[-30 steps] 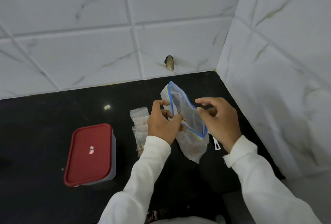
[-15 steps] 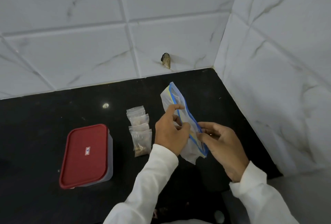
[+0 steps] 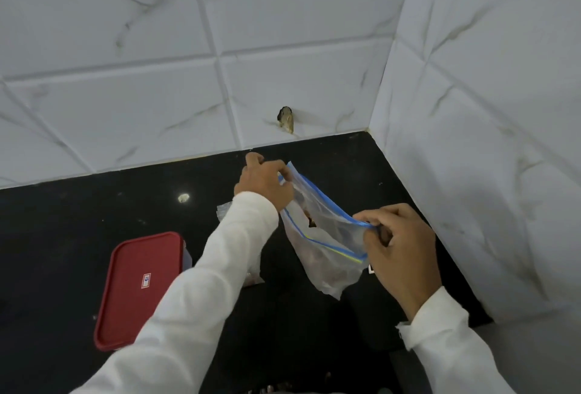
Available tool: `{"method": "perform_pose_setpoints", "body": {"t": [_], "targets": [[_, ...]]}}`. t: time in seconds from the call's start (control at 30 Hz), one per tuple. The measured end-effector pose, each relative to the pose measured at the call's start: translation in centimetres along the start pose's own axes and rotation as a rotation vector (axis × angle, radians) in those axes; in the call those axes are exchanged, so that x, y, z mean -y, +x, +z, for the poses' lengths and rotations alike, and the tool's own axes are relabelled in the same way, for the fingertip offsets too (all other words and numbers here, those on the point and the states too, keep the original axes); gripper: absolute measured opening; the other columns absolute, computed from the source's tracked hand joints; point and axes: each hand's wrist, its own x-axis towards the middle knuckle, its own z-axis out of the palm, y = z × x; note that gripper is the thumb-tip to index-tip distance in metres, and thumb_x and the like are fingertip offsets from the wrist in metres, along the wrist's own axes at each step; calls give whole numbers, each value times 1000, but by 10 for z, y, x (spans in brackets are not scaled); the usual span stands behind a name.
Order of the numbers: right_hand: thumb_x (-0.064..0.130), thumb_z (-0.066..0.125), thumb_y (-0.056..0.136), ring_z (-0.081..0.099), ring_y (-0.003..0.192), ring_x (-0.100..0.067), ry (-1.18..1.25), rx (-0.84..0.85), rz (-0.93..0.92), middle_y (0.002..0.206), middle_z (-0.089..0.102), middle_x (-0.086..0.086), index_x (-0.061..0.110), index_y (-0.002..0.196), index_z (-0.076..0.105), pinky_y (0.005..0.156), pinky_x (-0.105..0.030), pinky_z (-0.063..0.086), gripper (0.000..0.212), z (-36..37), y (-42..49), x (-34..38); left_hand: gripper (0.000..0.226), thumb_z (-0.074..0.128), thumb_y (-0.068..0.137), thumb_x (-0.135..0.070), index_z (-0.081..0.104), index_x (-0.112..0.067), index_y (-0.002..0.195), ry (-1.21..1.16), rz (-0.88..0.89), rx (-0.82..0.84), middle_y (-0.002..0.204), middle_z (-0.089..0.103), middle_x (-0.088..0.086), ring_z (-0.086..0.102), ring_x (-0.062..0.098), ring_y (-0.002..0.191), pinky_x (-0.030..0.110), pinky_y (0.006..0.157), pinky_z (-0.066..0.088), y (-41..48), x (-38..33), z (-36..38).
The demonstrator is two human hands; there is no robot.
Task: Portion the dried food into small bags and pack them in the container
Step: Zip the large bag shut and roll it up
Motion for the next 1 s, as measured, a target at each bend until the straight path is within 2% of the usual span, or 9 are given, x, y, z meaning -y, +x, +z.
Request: {"method": "perform_pose_setpoints", "body": {"t": [0.1,0.2,0.27,0.37,0.53,0.67,0.83,0.9,1.0], "targets": [[17,71,84,61,79,-10,29,14,44,100,61,-1,14,102,72,71,-22,57,18,-1,1,-2,12,66,86,-22,62,-28,95,-72,7,-11,111,61,0,63,25,97,37,83,55,20,3,-7],[22,71,84,63,81,-11,40,64,86,99,62,2,16,103,69,72,-28,60,20,-1,3,-2,24,70,83,-14,58,-23,102,-103,21,15,100,66,3,65,24,91,37,83,58,30,2,-9],[19,72,84,63,80,-10,38,77,81,98,63,2,16,102,69,69,-23,58,19,-1,5,-2,24,70,85,-14,62,-24,104,-71,18,51,104,65,4,66,24,91,37,82,59,35,1,-9],[7,70,83,61,76,-9,22,12,53,96,61,0,16,97,70,63,-8,48,16,-7,10,-2,14,63,91,-14,71,-23,98,-142,24,47,98,67,3,69,20,76,28,68,61,40,-2,-15],[-8,64,81,57,80,-14,-31,-111,48,93,57,-3,13,90,70,50,1,38,23,-15,22,-1,29,54,86,3,75,-16,80,-292,3,-78,81,68,0,66,11,62,14,53,51,39,-4,-29],[-9,63,81,49,67,-6,32,-139,41,91,55,-3,10,92,69,62,6,39,23,-12,23,-4,26,50,87,4,65,-16,81,-301,-5,124,87,67,6,66,16,69,17,60,53,35,-2,-32],[-6,63,84,50,67,-2,69,-139,90,93,57,-3,11,99,69,62,4,40,24,-8,24,-5,8,63,90,-3,66,-8,96,-904,-238,438,100,67,13,69,27,95,36,82,60,26,3,-43],[-6,63,84,51,67,-4,65,-147,93,95,57,-4,11,100,70,61,4,40,24,-7,25,-6,7,66,90,-7,67,-9,97,-887,-209,452,99,70,12,71,26,95,36,83,60,27,9,-44],[-6,63,84,55,72,-13,33,-159,88,97,57,-6,10,102,69,56,0,43,25,-8,29,-9,12,66,89,2,70,-9,92,-783,-168,445,96,72,11,72,23,90,33,78,62,29,18,-47]]}}
